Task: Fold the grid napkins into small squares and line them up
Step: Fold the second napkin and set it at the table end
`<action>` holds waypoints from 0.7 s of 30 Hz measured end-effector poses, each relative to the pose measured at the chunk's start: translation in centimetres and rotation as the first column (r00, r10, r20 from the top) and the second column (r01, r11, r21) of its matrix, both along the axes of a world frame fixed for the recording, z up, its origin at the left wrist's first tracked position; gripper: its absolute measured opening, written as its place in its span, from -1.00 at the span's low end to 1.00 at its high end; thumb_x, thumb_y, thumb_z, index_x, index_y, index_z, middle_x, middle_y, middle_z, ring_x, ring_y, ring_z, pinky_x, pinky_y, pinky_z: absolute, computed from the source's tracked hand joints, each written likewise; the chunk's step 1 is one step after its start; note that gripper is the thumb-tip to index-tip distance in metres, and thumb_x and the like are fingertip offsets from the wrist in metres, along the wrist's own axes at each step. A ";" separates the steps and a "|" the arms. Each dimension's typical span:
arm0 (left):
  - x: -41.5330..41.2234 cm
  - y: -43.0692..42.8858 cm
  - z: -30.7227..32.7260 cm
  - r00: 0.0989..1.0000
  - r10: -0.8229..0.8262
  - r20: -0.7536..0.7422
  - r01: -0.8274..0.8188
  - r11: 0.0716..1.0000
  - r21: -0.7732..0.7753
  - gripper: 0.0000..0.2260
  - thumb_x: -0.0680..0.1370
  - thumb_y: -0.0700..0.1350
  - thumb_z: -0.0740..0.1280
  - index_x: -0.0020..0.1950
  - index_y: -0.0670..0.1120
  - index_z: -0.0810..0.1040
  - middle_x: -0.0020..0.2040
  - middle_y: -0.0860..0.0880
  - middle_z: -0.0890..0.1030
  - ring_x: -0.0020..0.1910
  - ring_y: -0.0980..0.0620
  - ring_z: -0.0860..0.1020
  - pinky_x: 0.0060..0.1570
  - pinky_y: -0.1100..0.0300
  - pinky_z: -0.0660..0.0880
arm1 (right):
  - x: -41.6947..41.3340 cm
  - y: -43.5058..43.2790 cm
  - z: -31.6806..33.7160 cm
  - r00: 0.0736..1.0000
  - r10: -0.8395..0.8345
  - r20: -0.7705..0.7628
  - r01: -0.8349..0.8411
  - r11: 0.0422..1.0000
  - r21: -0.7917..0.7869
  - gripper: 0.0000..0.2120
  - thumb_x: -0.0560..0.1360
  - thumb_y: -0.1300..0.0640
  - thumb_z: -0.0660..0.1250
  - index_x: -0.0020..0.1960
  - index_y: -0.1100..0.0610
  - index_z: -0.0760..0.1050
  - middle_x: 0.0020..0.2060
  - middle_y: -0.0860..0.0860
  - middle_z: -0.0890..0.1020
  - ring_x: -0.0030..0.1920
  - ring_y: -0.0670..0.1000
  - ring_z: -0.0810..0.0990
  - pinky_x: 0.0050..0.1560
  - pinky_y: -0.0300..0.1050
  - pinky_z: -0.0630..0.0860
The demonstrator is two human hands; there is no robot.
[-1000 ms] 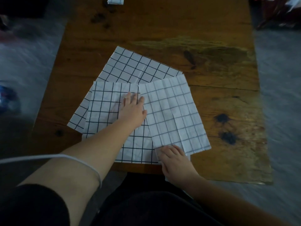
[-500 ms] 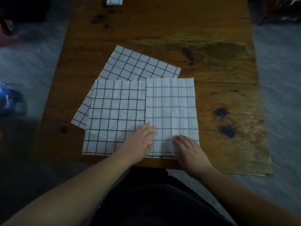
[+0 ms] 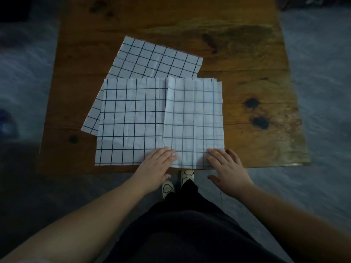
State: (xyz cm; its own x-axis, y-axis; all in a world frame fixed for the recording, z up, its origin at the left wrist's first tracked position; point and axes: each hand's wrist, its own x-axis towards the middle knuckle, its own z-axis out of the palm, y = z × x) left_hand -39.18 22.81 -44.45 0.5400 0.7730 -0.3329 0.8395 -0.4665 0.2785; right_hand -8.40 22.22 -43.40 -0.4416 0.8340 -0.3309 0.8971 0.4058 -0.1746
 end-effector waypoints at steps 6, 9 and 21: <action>-0.9 -1.3 -0.1 0.989 0.109 0.103 -0.121 0.987 0.110 -0.40 0.57 -0.04 0.37 0.58 -0.04 0.27 0.60 -0.05 0.25 0.60 -0.06 0.13 0.56 -0.03 0.08 | -0.9 -1.9 -0.6 1.000 -0.020 -0.020 0.021 0.998 0.053 -0.26 0.43 0.00 0.50 0.52 0.08 0.26 0.56 0.07 0.30 0.57 0.14 0.22 0.55 0.21 0.17; -1.2 -1.1 -0.3 0.992 0.077 0.100 -0.088 0.990 0.113 -0.44 0.59 -0.02 0.35 0.57 -0.07 0.30 0.56 -0.04 0.33 0.59 -0.05 0.17 0.53 0.02 0.04 | -1.1 -1.8 -0.9 0.996 -0.048 -0.072 0.053 0.997 0.059 -0.27 0.44 0.09 0.47 0.55 0.07 0.28 0.52 0.03 0.35 0.54 0.10 0.26 0.56 0.12 0.16; -1.6 -0.9 -2.0 0.954 -0.079 0.288 -0.004 0.961 0.277 -0.70 0.60 -0.06 0.19 0.23 -0.09 0.60 0.19 -0.04 0.62 0.23 -0.04 0.54 0.35 0.06 0.31 | -0.1 -0.9 -1.2 0.982 -0.099 -0.162 0.122 0.983 0.139 -0.47 0.34 0.22 0.46 0.30 0.07 0.52 0.23 0.03 0.57 0.26 0.14 0.49 0.30 0.12 0.37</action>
State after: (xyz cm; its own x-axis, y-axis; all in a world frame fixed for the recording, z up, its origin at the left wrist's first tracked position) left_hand -40.76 21.90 -46.41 0.6119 0.7883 0.0638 0.7199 -0.5886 0.3678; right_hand -8.53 21.35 -44.64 -0.3801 0.9149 -0.1358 0.9049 0.3373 -0.2596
